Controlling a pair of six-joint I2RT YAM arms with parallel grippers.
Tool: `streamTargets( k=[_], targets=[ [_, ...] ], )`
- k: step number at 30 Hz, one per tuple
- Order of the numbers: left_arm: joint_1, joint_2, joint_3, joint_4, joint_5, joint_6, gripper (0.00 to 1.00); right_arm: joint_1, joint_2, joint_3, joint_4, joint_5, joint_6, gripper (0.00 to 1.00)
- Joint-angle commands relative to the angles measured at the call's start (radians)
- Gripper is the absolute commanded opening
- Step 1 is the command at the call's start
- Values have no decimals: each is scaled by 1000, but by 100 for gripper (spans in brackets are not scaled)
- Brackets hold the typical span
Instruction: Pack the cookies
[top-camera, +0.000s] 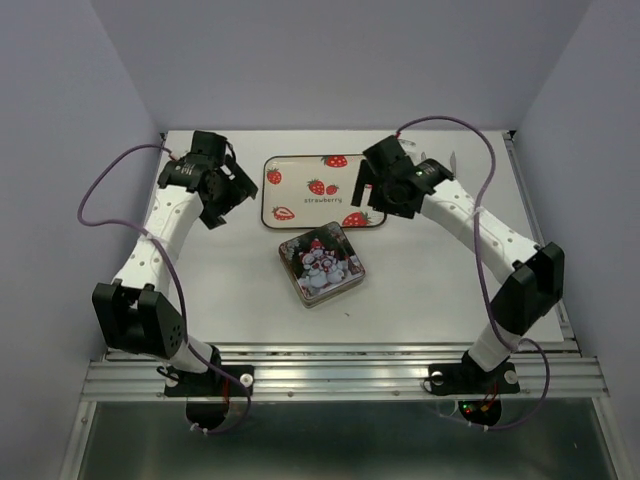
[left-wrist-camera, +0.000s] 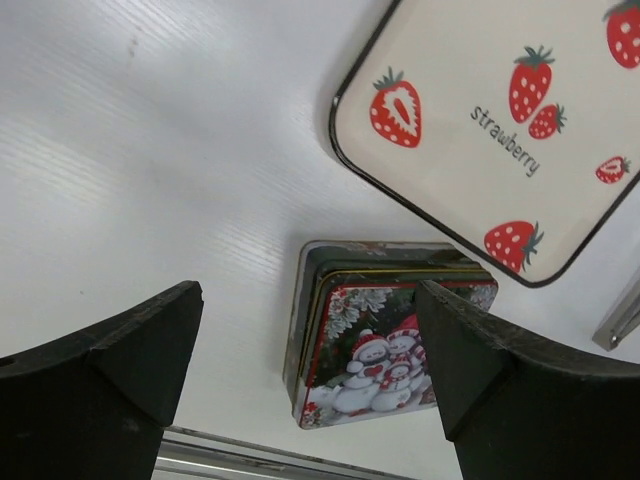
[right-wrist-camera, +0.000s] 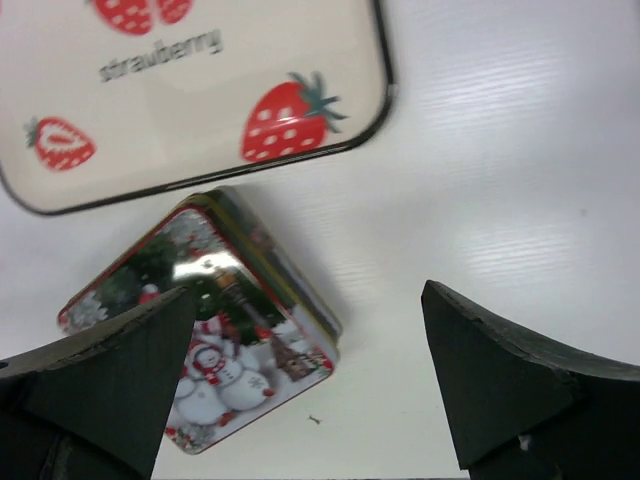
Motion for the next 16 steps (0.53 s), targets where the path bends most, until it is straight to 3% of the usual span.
streamTargets(
  k=[1, 7, 16],
  targets=[
    [64, -15, 30, -71, -75, 36, 99, -135, -90, -121, -45, 48, 100, 100],
    [69, 0, 67, -96, -104, 42, 99, -161, -111, -80, -87, 148, 42, 100],
    [83, 9, 131, -88, -165, 31, 99, -161, -179, -117, 41, 201, -19, 100]
  ],
)
